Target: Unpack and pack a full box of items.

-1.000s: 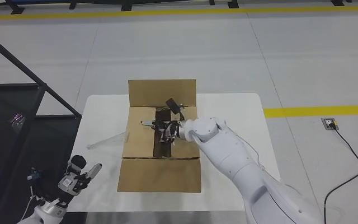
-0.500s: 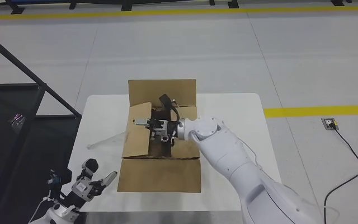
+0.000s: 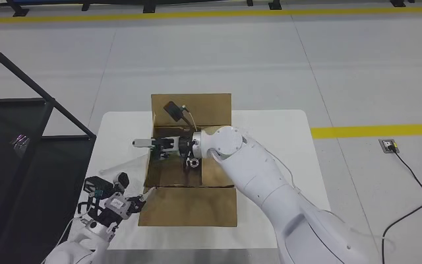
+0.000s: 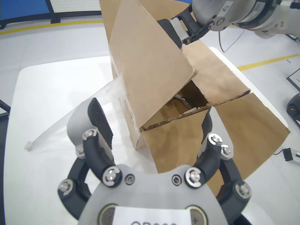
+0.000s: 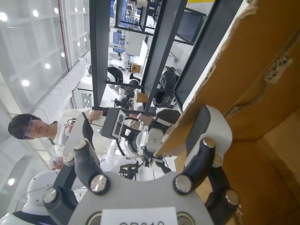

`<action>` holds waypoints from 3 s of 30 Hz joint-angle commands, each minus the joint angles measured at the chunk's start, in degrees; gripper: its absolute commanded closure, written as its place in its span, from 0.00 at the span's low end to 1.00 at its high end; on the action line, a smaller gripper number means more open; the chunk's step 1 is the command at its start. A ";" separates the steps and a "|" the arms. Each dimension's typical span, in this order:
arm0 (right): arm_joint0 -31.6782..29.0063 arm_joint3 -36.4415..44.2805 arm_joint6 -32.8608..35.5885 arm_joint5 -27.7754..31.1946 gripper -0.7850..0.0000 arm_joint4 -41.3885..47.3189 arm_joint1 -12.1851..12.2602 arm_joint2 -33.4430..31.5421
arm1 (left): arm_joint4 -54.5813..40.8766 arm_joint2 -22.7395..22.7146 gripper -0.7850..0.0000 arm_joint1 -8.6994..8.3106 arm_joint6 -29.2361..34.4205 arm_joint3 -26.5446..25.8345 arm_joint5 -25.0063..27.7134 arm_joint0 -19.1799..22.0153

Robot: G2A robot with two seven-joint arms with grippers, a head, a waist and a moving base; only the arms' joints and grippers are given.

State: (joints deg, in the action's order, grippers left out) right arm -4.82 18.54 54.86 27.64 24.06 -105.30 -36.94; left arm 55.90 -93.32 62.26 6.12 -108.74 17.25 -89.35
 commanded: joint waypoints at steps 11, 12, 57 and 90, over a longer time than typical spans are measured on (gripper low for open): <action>1.48 -1.85 1.52 7.01 0.00 -1.76 -1.73 -0.52 | -5.75 -3.82 0.00 0.32 1.81 2.14 -6.26 2.26; 1.59 -1.98 0.08 8.17 0.00 -2.43 -1.68 -0.60 | -5.69 -4.59 0.00 0.29 1.70 2.14 -6.34 1.89; -26.05 43.46 -12.65 2.46 0.00 -28.75 16.50 -18.94 | -3.13 -5.87 0.00 0.83 15.46 6.87 -15.01 5.00; -59.87 77.16 -25.05 4.62 0.00 -40.58 23.89 -40.54 | -30.01 1.75 0.00 1.14 27.01 -11.35 -5.95 6.35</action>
State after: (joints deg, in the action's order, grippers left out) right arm -64.75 95.73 29.67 32.26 -16.50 -81.42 -77.50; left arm 25.88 -91.57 63.40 33.22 -120.08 11.29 -82.87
